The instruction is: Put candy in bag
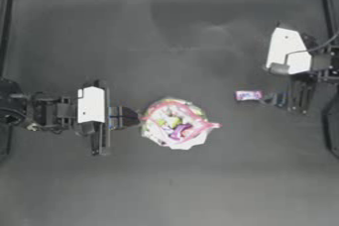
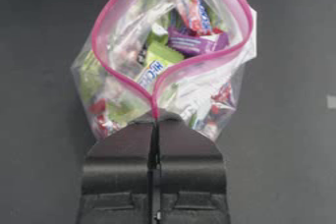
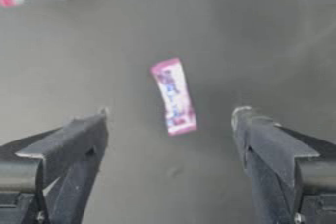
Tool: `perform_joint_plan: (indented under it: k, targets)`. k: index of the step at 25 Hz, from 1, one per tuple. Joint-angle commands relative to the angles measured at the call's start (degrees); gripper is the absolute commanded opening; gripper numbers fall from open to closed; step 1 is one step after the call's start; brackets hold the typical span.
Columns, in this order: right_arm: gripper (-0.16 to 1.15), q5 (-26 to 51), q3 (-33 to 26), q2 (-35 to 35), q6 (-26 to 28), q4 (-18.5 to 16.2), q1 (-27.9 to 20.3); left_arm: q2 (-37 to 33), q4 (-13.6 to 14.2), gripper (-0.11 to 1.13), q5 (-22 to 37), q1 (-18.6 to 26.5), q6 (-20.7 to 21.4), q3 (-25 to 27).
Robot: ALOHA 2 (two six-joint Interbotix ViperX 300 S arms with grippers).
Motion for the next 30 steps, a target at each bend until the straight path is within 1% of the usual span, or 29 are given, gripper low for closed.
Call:
perform_joint_plan:
  k: [1,6,11,16,22,24,30]
  targets:
    - [1.01,-1.49,-0.53,2.37,-2.81,2.29,-1.41,-1.05,-0.09,0.04,-0.35,0.09,-0.09,-1.05]
    - [1.01,-2.11,-0.88,6.42,-6.50,4.31,-3.34,-0.97,-0.09,0.04,-0.35,0.00,-0.09,-1.05]
    - [1.01,-3.78,-1.05,10.72,-8.53,5.71,-3.60,-0.88,-0.09,0.04,-0.70,0.18,-0.09,-1.14]
    - [1.00,-6.68,-1.58,15.03,-8.70,5.27,-3.60,-0.88,-0.09,0.04,-0.79,0.18,-0.09,-1.14]
    - [1.00,-8.70,-2.55,19.34,-8.61,3.78,-3.69,-1.05,-0.09,0.04,-0.70,0.09,-0.09,-1.05]
    - [1.00,-8.88,-3.08,20.65,-8.61,3.08,-3.69,-1.05,-0.09,0.04,-0.70,0.18,-0.09,-1.05]
    - [1.00,-8.88,-3.87,23.64,-8.61,2.81,-3.78,-1.05,-0.09,0.04,-0.70,0.18,-0.09,-1.14]
